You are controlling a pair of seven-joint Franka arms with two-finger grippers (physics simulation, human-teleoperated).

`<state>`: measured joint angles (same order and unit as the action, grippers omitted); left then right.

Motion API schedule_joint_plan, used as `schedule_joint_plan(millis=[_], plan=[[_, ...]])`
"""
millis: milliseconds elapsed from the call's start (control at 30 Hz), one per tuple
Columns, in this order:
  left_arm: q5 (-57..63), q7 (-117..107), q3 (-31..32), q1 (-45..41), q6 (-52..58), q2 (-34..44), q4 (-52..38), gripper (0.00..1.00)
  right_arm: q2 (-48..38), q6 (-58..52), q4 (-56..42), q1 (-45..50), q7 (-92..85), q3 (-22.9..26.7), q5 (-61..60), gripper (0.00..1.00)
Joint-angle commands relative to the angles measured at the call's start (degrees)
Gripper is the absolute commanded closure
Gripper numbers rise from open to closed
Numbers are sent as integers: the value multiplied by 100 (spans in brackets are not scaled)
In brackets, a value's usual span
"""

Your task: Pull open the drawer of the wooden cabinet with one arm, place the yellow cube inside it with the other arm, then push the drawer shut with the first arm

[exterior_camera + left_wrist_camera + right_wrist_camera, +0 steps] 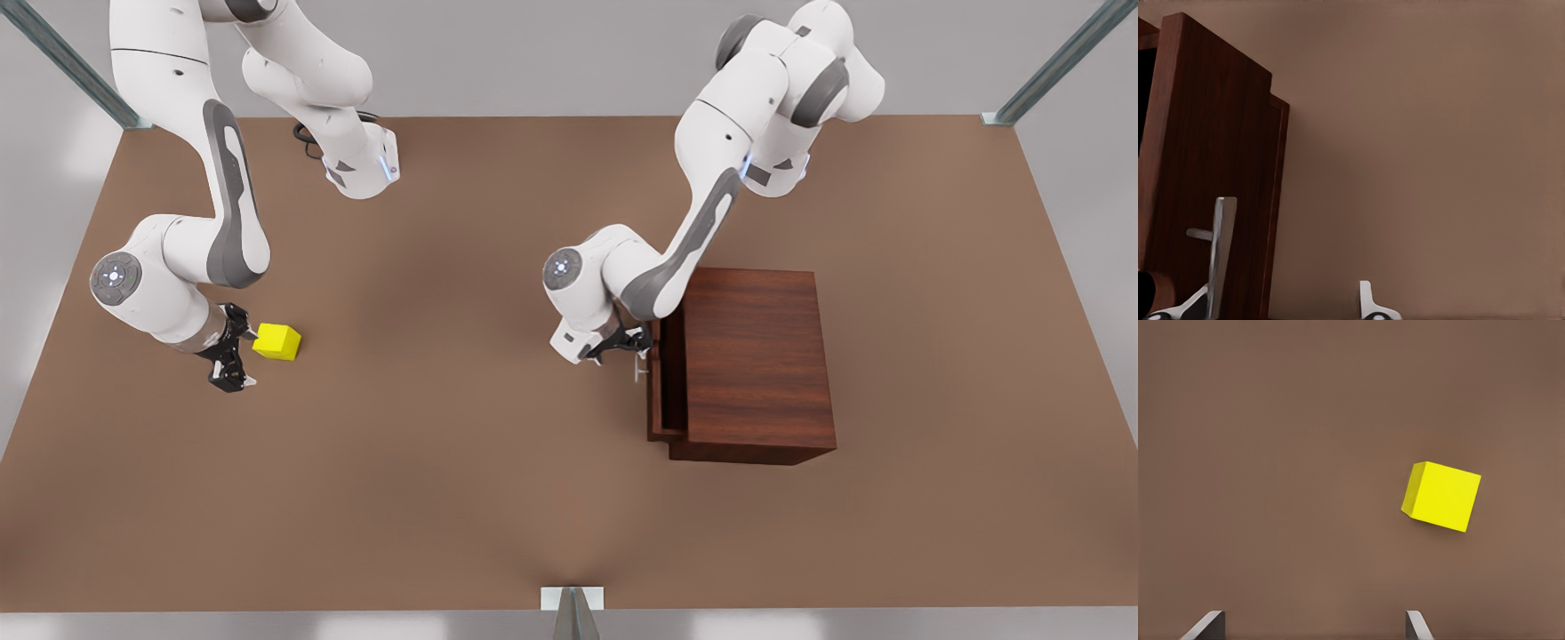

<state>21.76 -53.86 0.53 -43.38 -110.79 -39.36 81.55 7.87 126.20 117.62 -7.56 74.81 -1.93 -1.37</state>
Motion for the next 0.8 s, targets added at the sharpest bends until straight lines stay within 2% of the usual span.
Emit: schedule_joint_plan(millis=[0,333,567,667,733,767], plan=[[3,-450,0,-21,-47,-2,-43,0,-4,1,-3,0,236,0,-4,0],[12,-388,0,-171,-302,-99,-140,0,-4,1,-3,0,236,0,5,0],[-14,-459,17,-293,-303,-292,-596,0,-4,1,-3,0,236,0,-4,0],[-225,-239,219,-302,497,-230,-1141,0,-4,1,-20,0,236,0,5,0],[-216,340,158,-259,954,-134,-1141,0,13,1,-20,18,289,0,5,0],[-225,1052,149,-145,1349,200,-1107,0,31,1,-20,26,315,0,5,0]])
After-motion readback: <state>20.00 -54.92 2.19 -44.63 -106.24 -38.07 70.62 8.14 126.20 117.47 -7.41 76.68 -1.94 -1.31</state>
